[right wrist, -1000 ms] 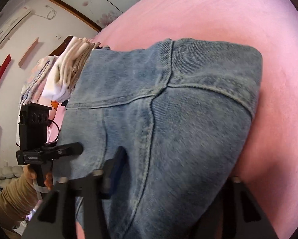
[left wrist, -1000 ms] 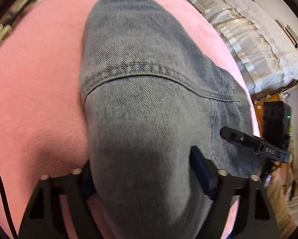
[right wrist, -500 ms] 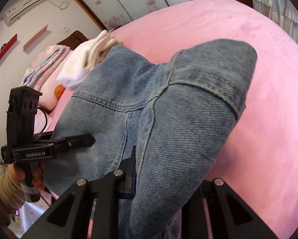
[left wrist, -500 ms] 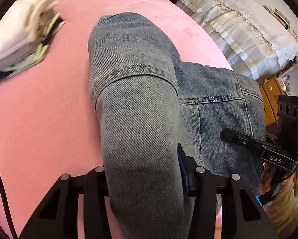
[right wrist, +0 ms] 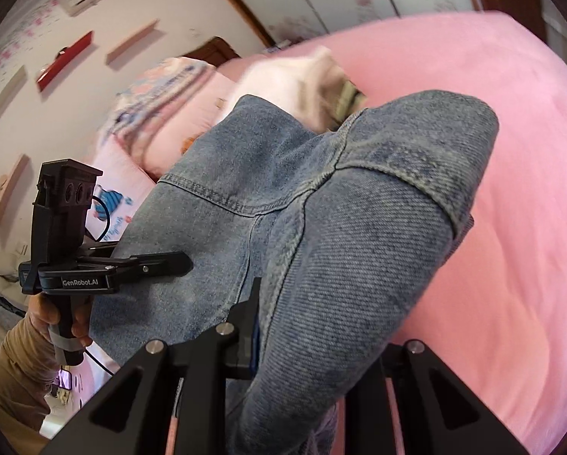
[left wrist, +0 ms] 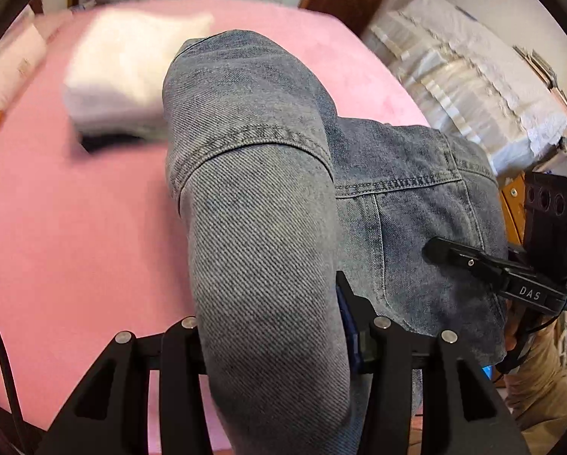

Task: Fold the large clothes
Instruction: 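Lift the folded jacket with both grippers and carry it toward the clothes stack, then lower the jacket onto the clothes stack and open both grippers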

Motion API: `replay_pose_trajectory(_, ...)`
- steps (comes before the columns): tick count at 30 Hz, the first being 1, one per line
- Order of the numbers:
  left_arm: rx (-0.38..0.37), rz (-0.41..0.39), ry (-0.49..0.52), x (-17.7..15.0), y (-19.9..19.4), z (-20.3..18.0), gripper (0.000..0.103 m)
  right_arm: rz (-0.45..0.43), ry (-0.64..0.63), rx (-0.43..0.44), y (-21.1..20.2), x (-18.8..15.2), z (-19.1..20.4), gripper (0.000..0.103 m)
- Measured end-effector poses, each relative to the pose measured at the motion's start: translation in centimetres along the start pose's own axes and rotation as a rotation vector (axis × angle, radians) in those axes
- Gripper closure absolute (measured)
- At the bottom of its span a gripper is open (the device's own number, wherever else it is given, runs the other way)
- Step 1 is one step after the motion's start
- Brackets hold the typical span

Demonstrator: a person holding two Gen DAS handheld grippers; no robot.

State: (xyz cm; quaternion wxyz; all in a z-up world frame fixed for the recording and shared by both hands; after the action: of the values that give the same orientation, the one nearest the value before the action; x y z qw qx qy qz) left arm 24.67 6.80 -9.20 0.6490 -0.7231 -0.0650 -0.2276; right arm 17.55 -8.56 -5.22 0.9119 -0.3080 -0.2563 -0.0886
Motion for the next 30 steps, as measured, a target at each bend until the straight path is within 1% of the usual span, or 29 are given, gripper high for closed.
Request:
replay_pose_trajectory(3,0.043,-0.063,0.01,4.9,-2.1,3.9,0.057,-0.03,-0.038,0.035,2.2,5.4,2.6,0.084)
replay_pose_trajectory(6,0.066,-0.094,0.007,10.8,-3.2,8.1,0.057,-0.062,-0.059,0.06,5.0,12.3,3.8,0.084)
replay_pose_trajectory(7,0.075,-0.1,0.01,12.8,-3.4,9.4,0.057,-0.069,-0.064,0.061,5.8,14.1,3.9,0.084)
replay_pose_trajectory(8,0.085,-0.11,0.007,14.6,-3.5,10.5,0.057,-0.078,-0.081,0.059,7.0,16.5,4.1,0.084)
replay_pose_trajectory(11,0.135,-0.15,-0.001,21.1,-3.1,14.3,0.057,-0.106,-0.129,0.034,10.2,22.7,4.2,0.084)
replay_pose_trajectory(13,0.159,-0.161,0.001,24.7,-2.2,16.2,0.057,-0.129,-0.137,0.028,12.0,26.2,3.7,0.084)
replay_pose_trajectory(14,0.17,-0.167,-0.008,26.9,-1.5,17.4,0.056,-0.141,-0.141,0.021,13.3,28.1,3.1,0.084)
replay_pose_trajectory(15,0.177,-0.17,-0.006,28.3,-0.9,18.2,0.056,-0.157,-0.13,0.025,14.5,29.9,2.4,0.084)
replay_pose_trajectory(17,0.195,-0.176,-0.009,31.5,1.3,19.4,0.056,-0.17,-0.125,0.02,16.1,32.2,0.8,0.084)
replay_pose_trajectory(19,0.218,-0.179,-0.012,34.3,4.1,20.9,0.055,-0.175,-0.118,0.016,18.4,33.9,-1.2,0.084)
replay_pose_trajectory(22,0.243,-0.157,-0.022,36.8,9.3,23.0,0.054,-0.173,-0.086,0.016,21.6,35.4,-5.1,0.084)
replay_pose_trajectory(24,0.251,-0.124,-0.042,37.2,12.9,23.9,0.053,-0.156,-0.043,0.021,23.8,35.4,-7.9,0.084)
replay_pose_trajectory(26,0.28,-0.075,-0.062,37.0,16.7,24.8,0.049,-0.116,-0.006,0.008,26.4,34.7,-11.0,0.084)
replay_pose_trajectory(28,0.303,-0.076,-0.064,37.2,19.0,26.2,0.045,-0.086,0.005,-0.026,28.4,33.7,-13.2,0.083)
replay_pose_trajectory(29,0.303,-0.086,-0.073,37.5,19.6,26.9,0.041,-0.101,0.015,-0.019,29.0,33.3,-14.1,0.082)
replay_pose_trajectory(30,0.286,-0.091,-0.089,37.6,19.9,27.4,0.039,-0.132,0.026,0.008,29.1,33.1,-14.6,0.079)
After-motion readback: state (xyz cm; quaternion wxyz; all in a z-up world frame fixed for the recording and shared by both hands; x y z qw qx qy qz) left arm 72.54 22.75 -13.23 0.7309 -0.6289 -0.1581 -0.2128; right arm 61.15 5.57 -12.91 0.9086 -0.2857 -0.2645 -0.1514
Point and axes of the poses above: each gripper's, at about its wrist camera, not at the fingertips, and y roughly the way its jaws point, z to its left, x to its top, the point moved 10 cm from there along y, roughly the way its jaws point, and after that the axes turned 15 degrees about x, right-handed, at the moved point
